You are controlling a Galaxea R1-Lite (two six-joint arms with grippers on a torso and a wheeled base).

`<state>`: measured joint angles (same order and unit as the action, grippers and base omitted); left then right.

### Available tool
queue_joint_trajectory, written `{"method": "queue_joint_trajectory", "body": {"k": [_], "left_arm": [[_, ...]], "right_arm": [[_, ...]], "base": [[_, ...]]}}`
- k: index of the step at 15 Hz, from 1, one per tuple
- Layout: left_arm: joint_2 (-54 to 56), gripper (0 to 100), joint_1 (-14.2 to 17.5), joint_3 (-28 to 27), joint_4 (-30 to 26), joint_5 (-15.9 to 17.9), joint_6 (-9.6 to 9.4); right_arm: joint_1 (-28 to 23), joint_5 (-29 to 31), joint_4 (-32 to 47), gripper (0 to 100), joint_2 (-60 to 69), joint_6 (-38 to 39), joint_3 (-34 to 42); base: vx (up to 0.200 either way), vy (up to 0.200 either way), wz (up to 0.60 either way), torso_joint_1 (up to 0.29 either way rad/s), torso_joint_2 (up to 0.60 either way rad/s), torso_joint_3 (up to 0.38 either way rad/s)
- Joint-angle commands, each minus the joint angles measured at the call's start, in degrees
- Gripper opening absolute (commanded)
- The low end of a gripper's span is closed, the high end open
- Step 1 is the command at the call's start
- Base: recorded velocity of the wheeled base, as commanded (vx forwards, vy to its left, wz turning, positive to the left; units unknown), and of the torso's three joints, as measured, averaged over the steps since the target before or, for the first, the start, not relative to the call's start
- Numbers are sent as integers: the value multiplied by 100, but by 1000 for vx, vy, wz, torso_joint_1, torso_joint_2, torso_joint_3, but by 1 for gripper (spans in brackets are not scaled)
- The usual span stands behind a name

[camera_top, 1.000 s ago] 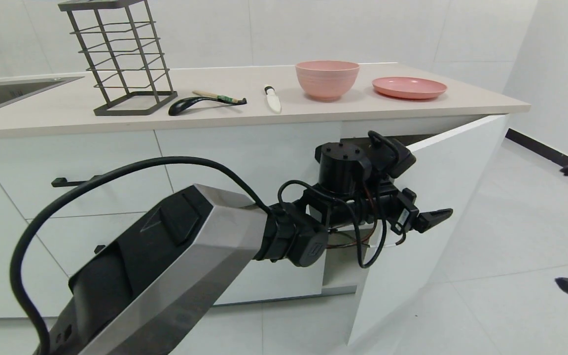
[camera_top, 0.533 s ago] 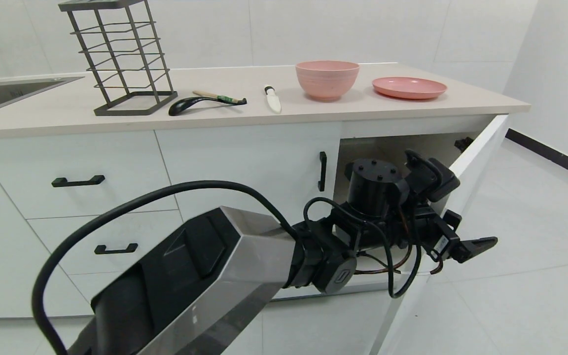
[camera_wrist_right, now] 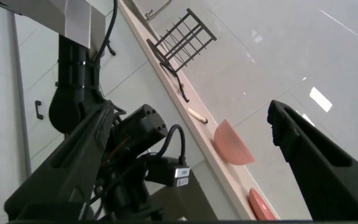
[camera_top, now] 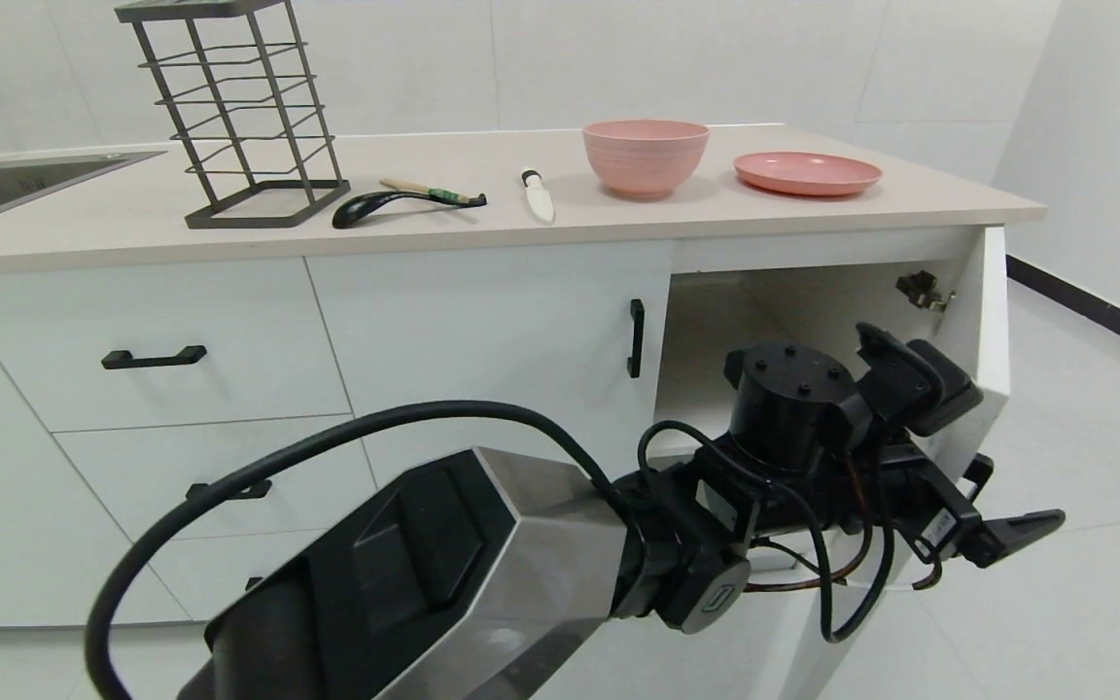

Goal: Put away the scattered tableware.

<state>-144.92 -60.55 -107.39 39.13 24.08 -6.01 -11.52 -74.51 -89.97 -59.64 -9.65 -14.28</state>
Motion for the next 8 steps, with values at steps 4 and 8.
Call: {"method": "queue_joint_trajectory", "body": {"k": [4,8], "left_arm": [[-203,100,-273,-371,-11,1,12],[-546,100,-616,-720,33,-8,162]], "right_arm": [[-96,-2,-3,100,93,-1,-119],[-105,-2,-3,100,93,-1,-163]], "base": [[0,0,0,0,0,0],[0,0,0,0,0,0]]}}
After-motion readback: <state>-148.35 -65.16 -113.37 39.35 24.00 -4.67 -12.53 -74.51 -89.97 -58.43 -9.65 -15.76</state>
